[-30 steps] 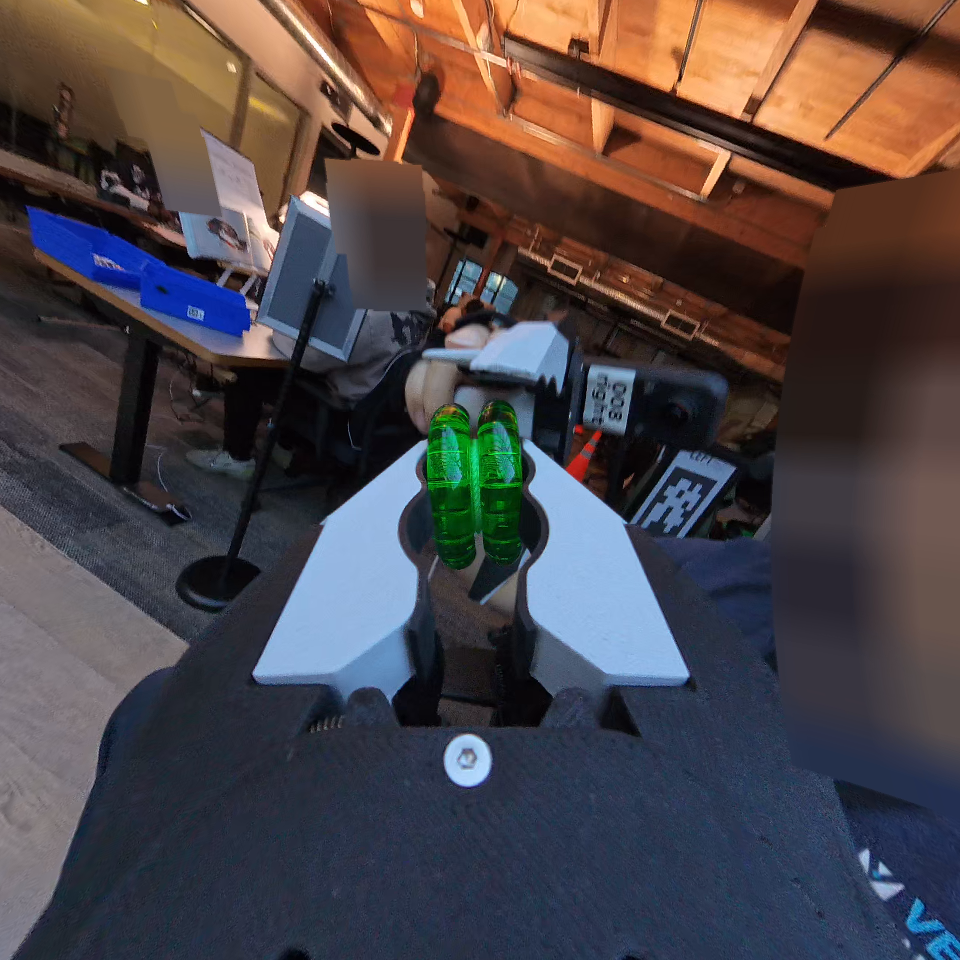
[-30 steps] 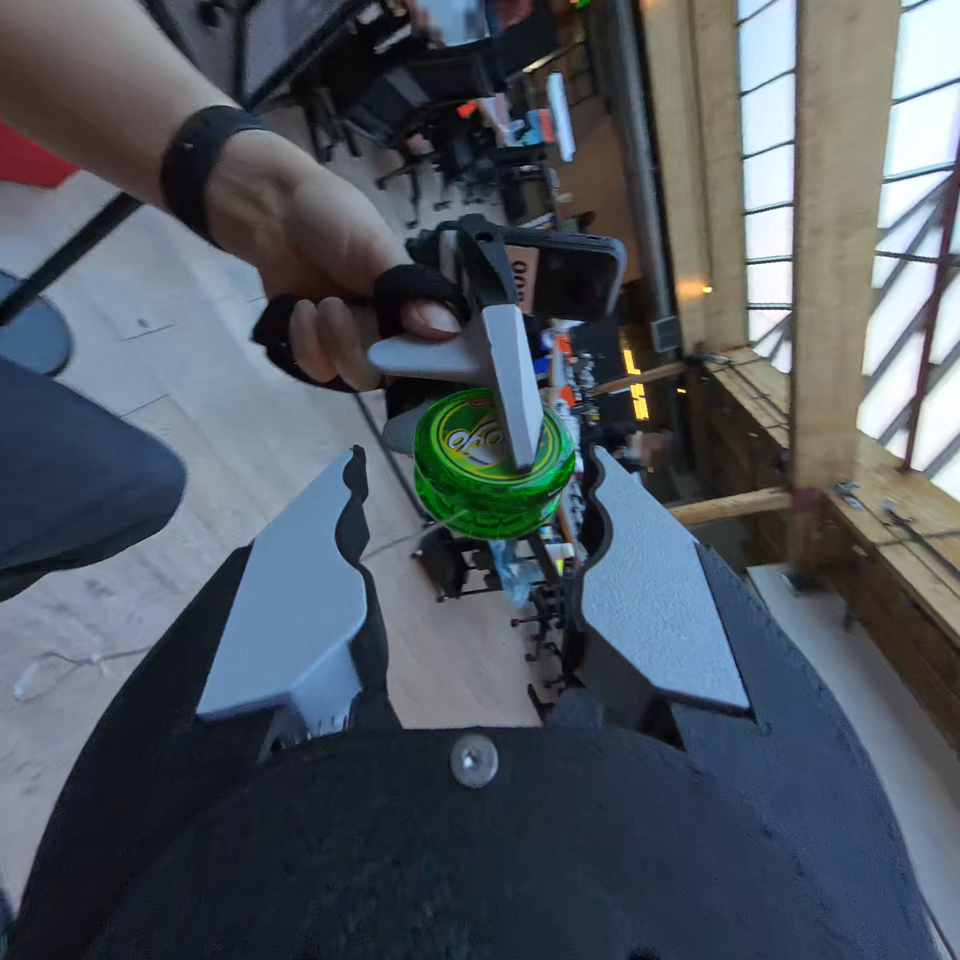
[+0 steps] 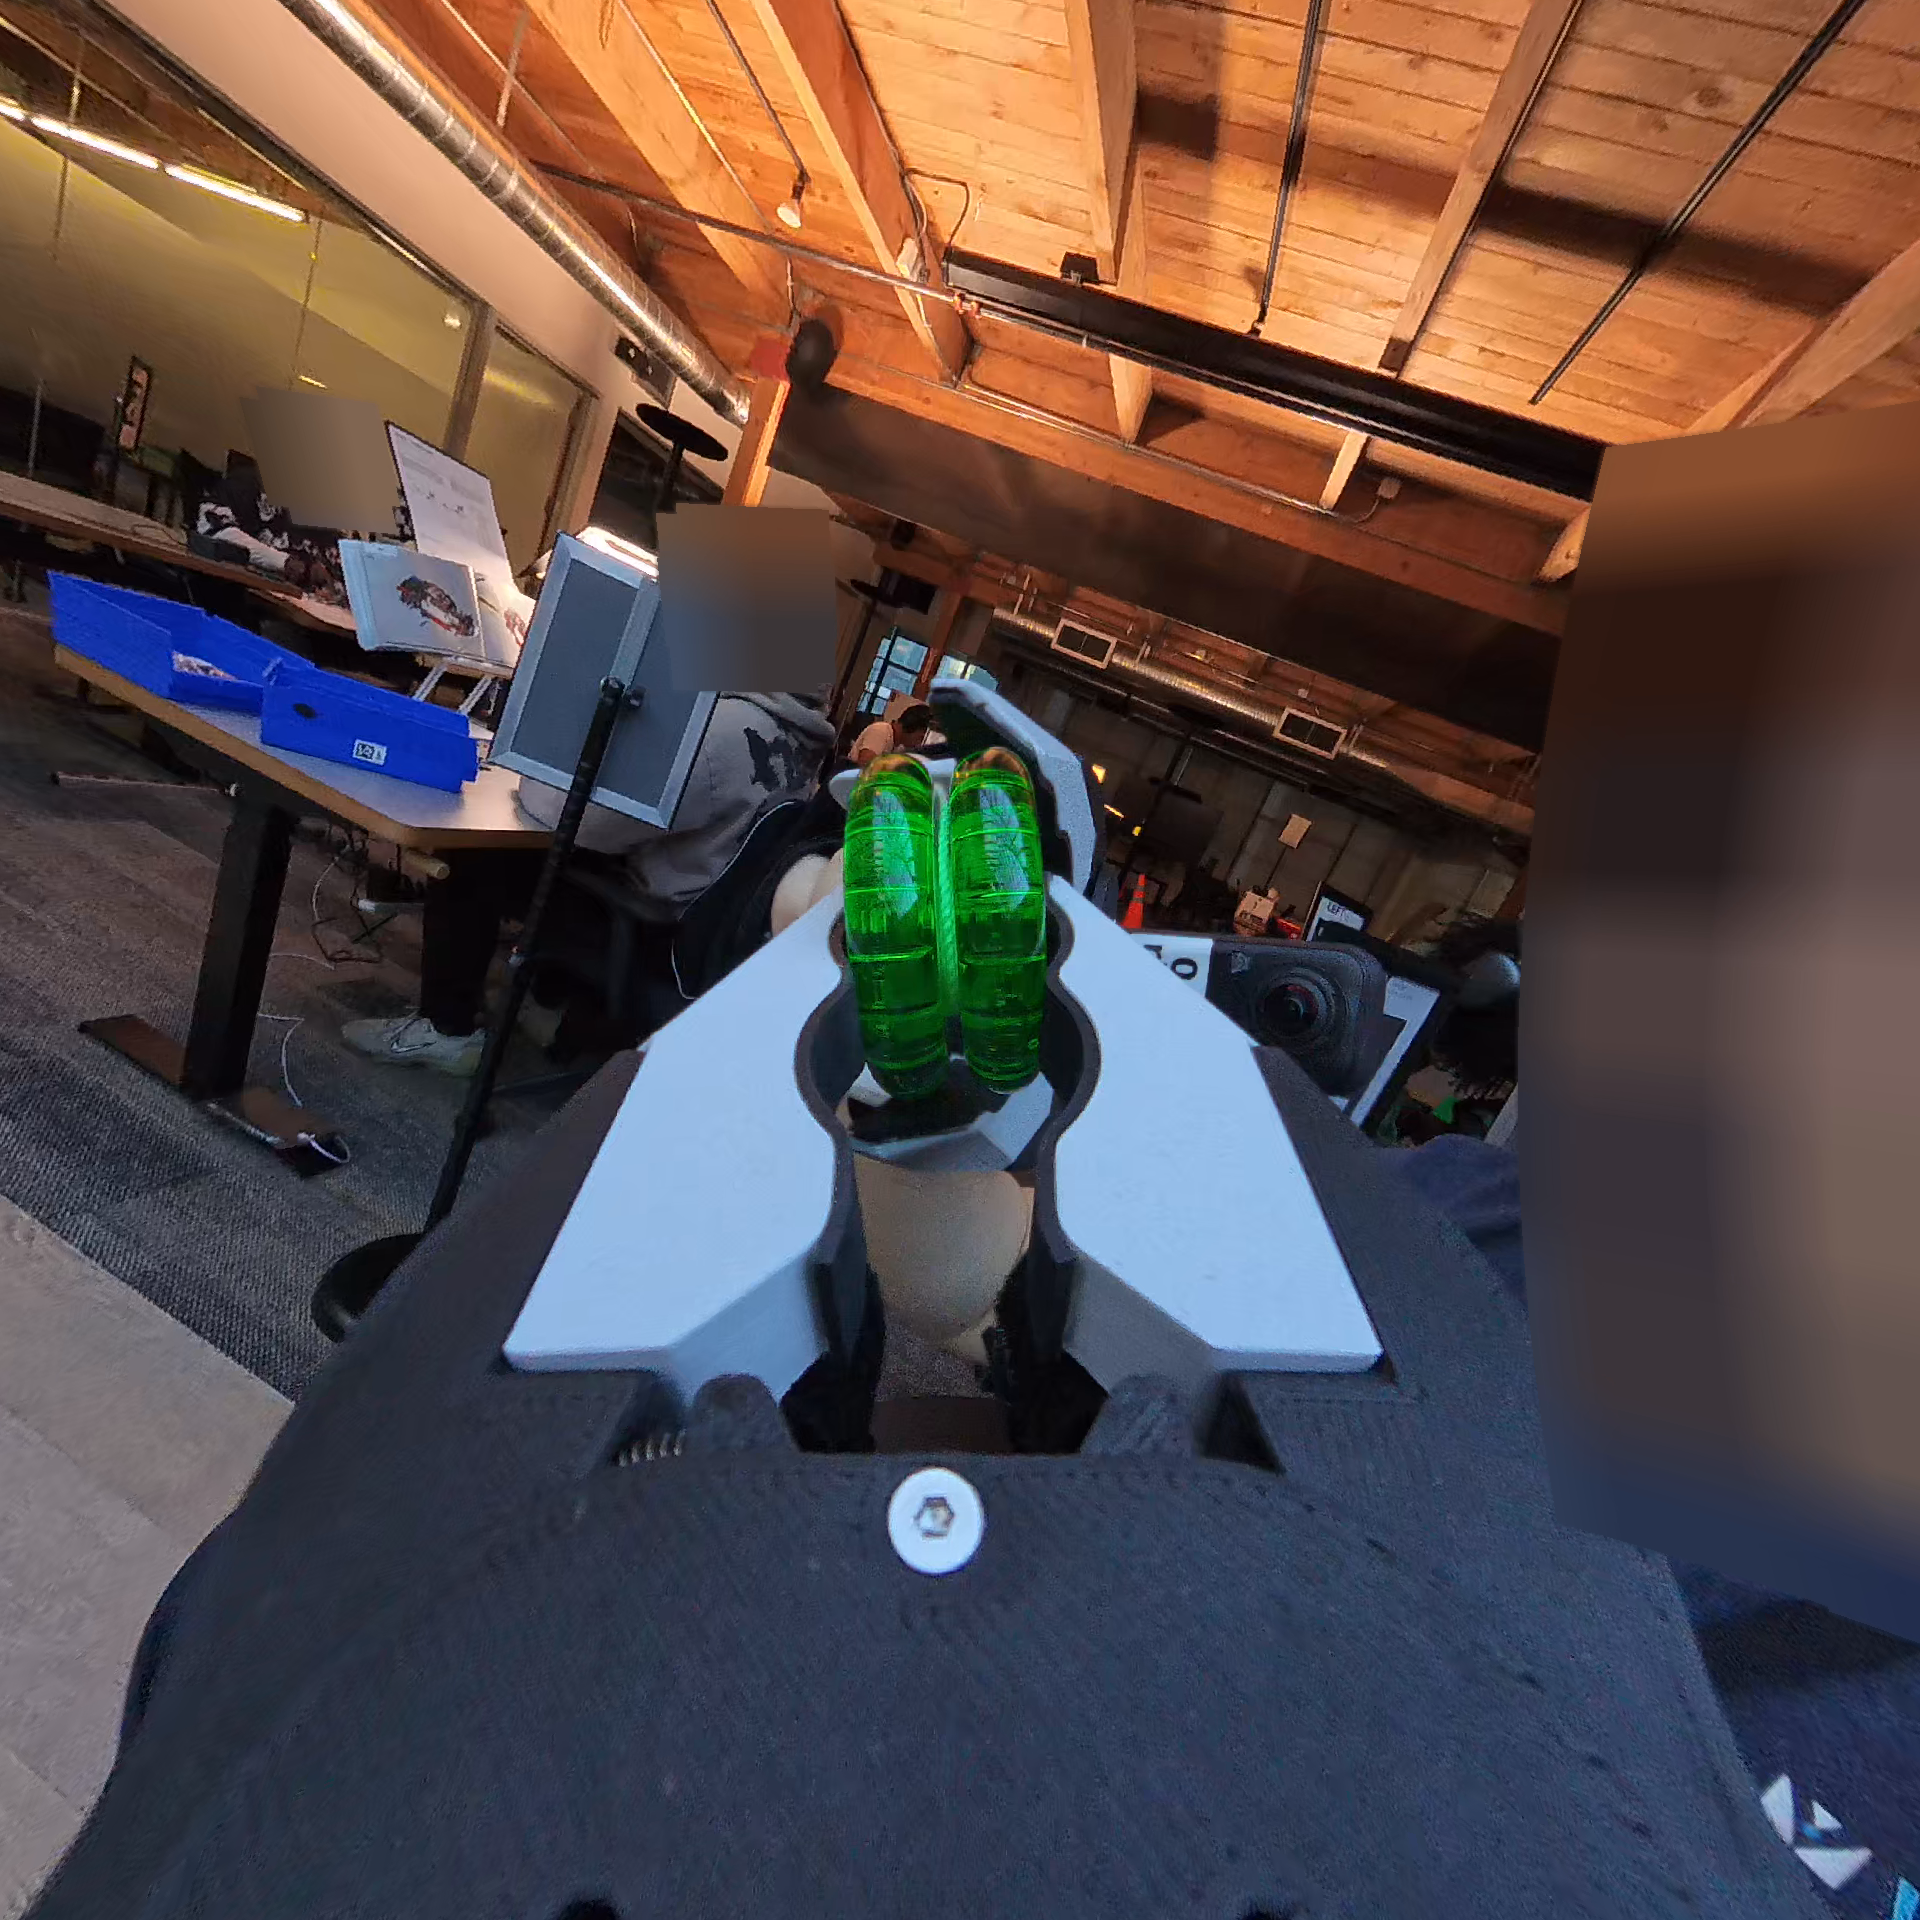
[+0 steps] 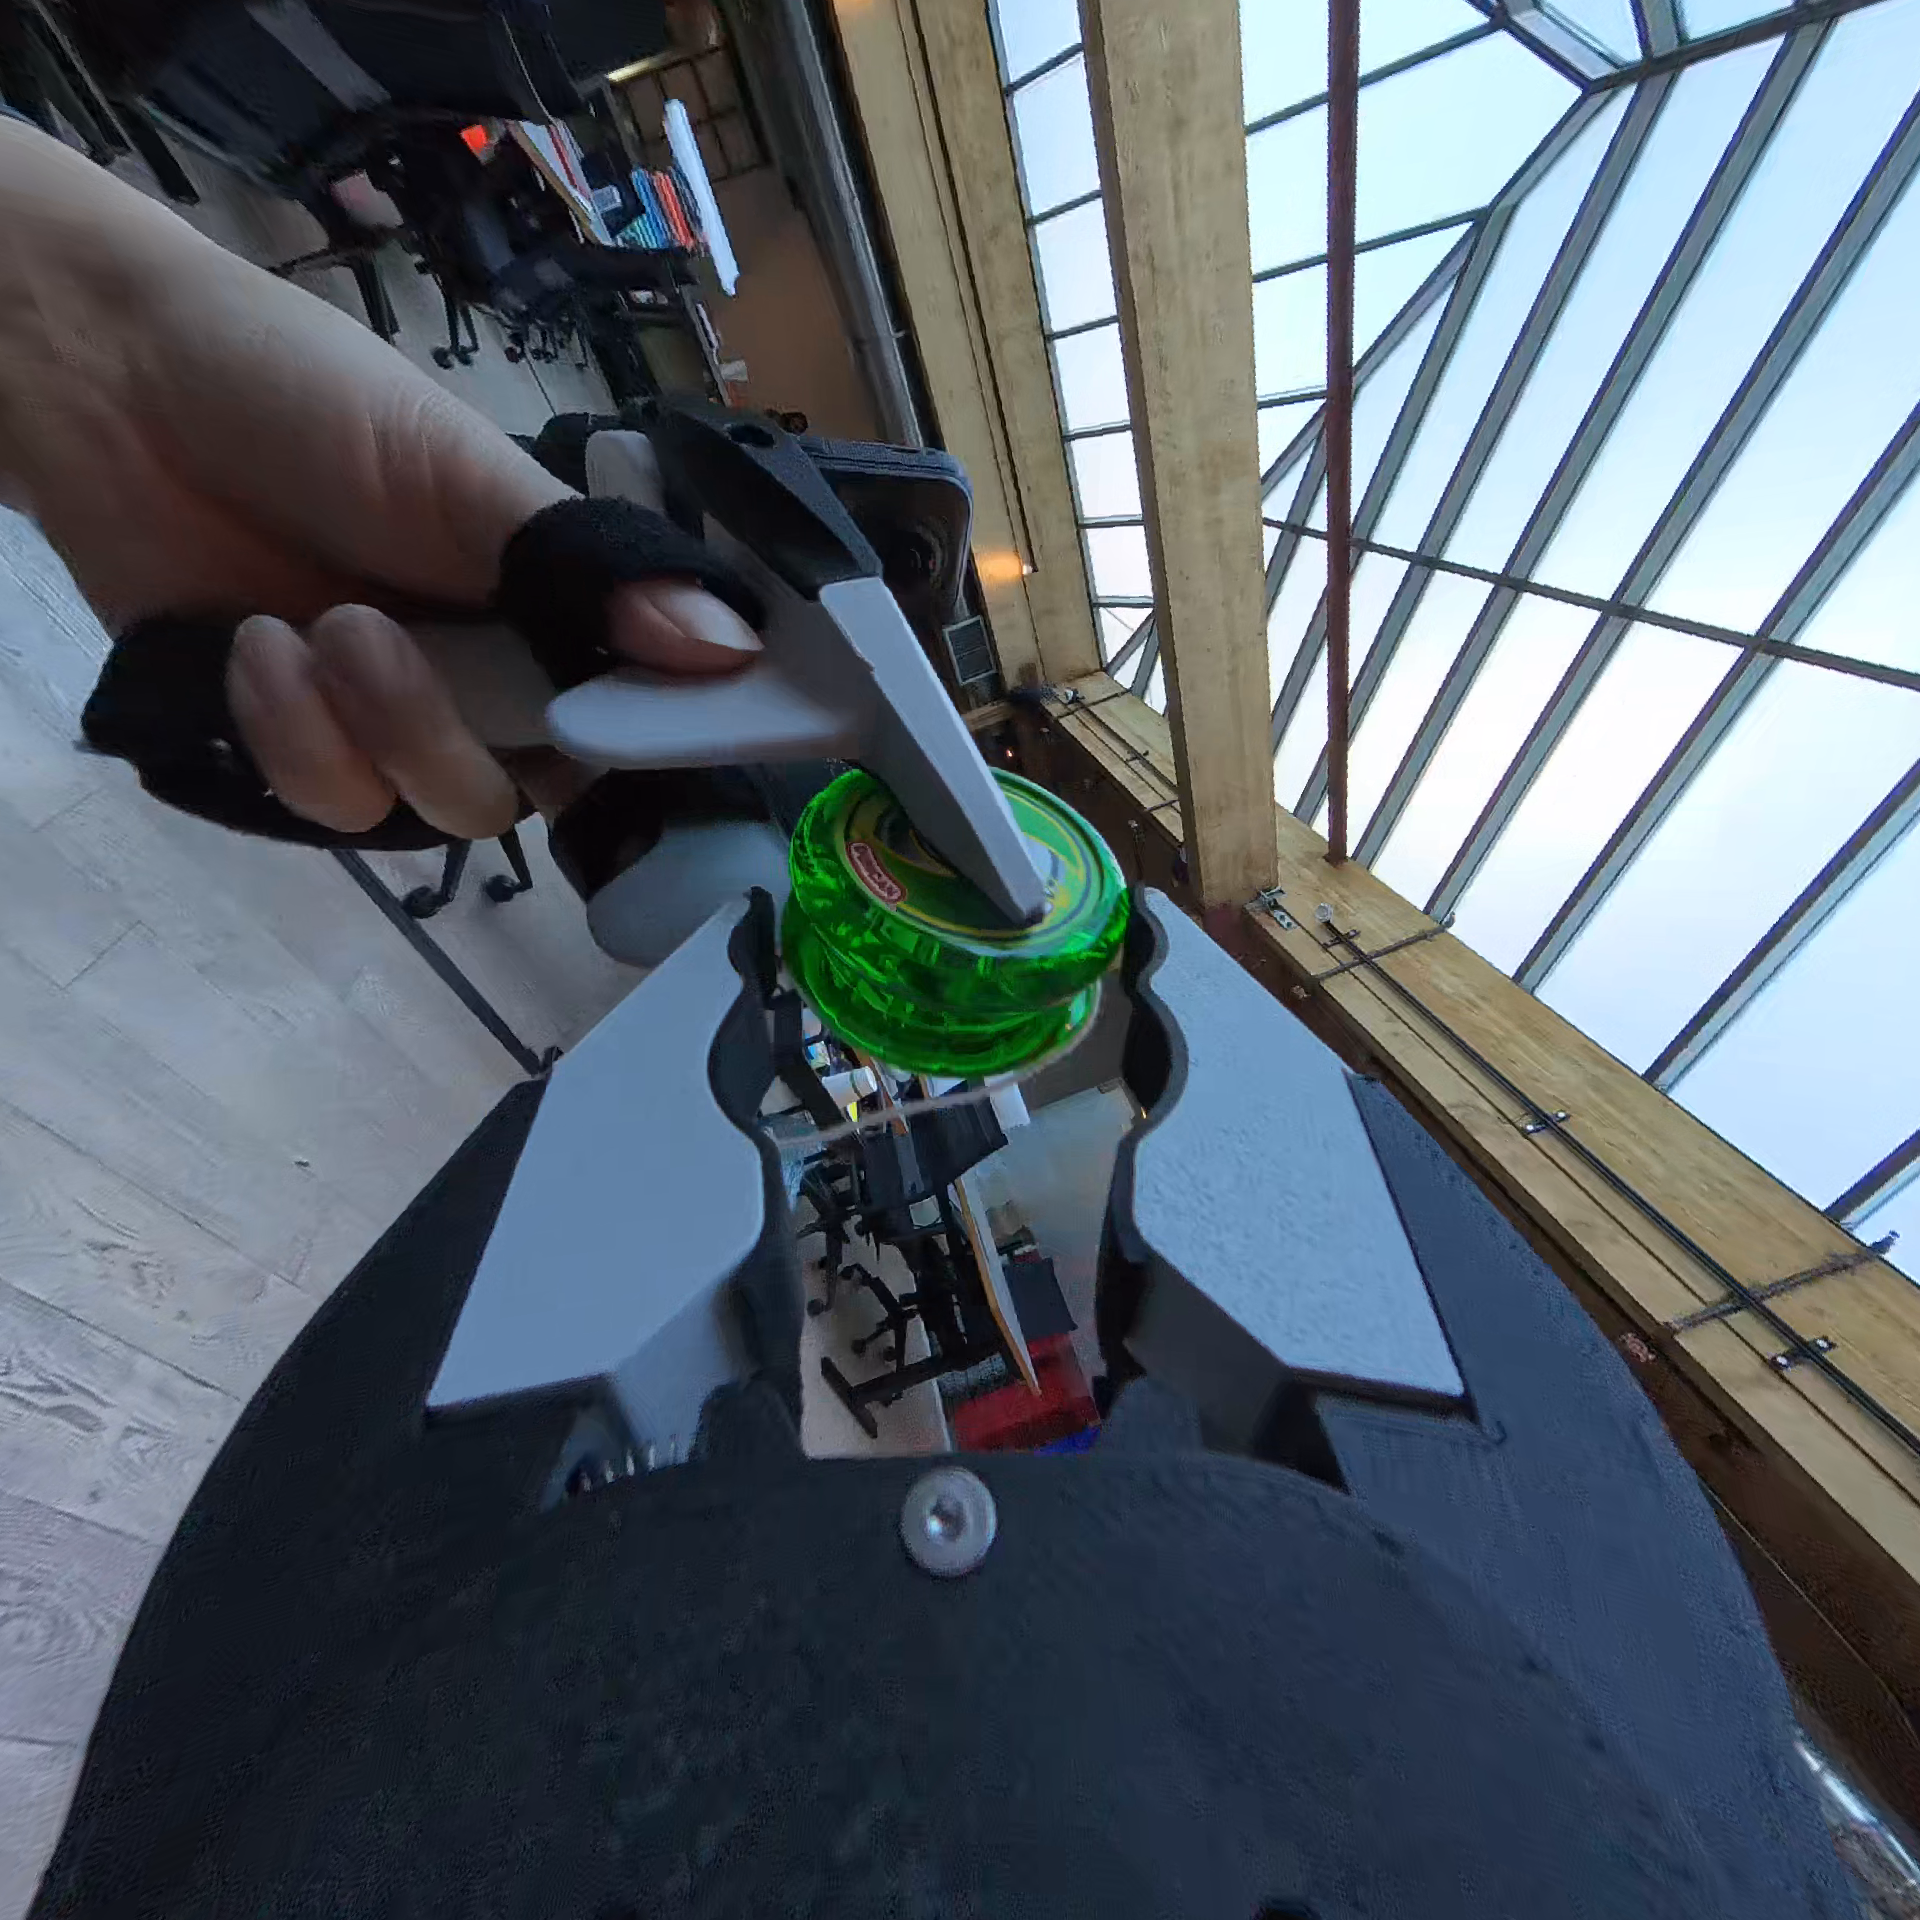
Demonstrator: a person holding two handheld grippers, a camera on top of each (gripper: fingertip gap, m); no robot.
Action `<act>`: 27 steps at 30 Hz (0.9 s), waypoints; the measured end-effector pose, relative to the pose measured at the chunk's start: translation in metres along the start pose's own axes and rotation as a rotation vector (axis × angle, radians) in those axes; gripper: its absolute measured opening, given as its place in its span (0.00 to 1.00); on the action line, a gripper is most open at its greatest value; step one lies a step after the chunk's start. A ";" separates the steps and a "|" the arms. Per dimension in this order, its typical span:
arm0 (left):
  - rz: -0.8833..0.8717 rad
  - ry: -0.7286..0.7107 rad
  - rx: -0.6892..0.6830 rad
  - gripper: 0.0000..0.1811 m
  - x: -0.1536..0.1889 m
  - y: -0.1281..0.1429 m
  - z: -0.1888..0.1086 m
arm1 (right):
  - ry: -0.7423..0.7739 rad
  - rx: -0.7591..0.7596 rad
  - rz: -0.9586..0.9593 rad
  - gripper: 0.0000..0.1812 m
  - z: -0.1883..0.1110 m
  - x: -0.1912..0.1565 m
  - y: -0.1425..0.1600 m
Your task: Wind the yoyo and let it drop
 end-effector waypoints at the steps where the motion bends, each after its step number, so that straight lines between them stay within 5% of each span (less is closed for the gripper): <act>1: -0.003 0.005 -0.020 0.15 0.001 0.003 0.002 | 0.005 0.004 0.011 0.37 0.001 -0.002 -0.002; 5: 0.036 -0.019 -0.118 0.16 0.004 0.004 0.001 | -0.122 0.011 0.051 0.37 0.003 0.000 -0.004; 10: -0.020 0.086 -0.451 0.18 0.009 0.011 0.009 | -0.640 0.218 0.092 0.37 -0.006 0.004 -0.004; 13: -0.101 0.093 -0.618 0.18 0.007 0.020 0.016 | -0.878 0.213 0.144 0.37 -0.007 0.007 -0.002; 15: -0.111 0.086 -0.569 0.17 0.006 0.013 0.015 | -0.817 0.187 0.172 0.38 -0.003 0.009 0.000; 17: -0.058 -0.003 -0.477 0.16 0.002 0.005 0.010 | -0.593 0.171 0.230 0.50 0.003 0.010 0.002; 21: 0.025 -0.064 -0.327 0.16 0.003 -0.001 0.001 | -0.259 0.128 0.161 0.48 0.000 -0.008 0.001; 24: 0.168 -0.080 -0.477 0.16 0.009 0.007 0.002 | -0.121 0.116 0.068 0.42 -0.001 -0.021 -0.004; 27: 0.345 -0.181 -0.700 0.16 0.018 0.009 0.002 | -0.237 0.206 0.144 0.47 -0.013 -0.033 -0.012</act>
Point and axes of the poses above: each gripper's, where its closed fingertips meet, z out along the fingers, y out of its underside, x = y × z across the jaws, the point moved 9 cm from there along -z, back along the fingers, and after that the axes turned 8 degrees about y, right-handed, at the moved point
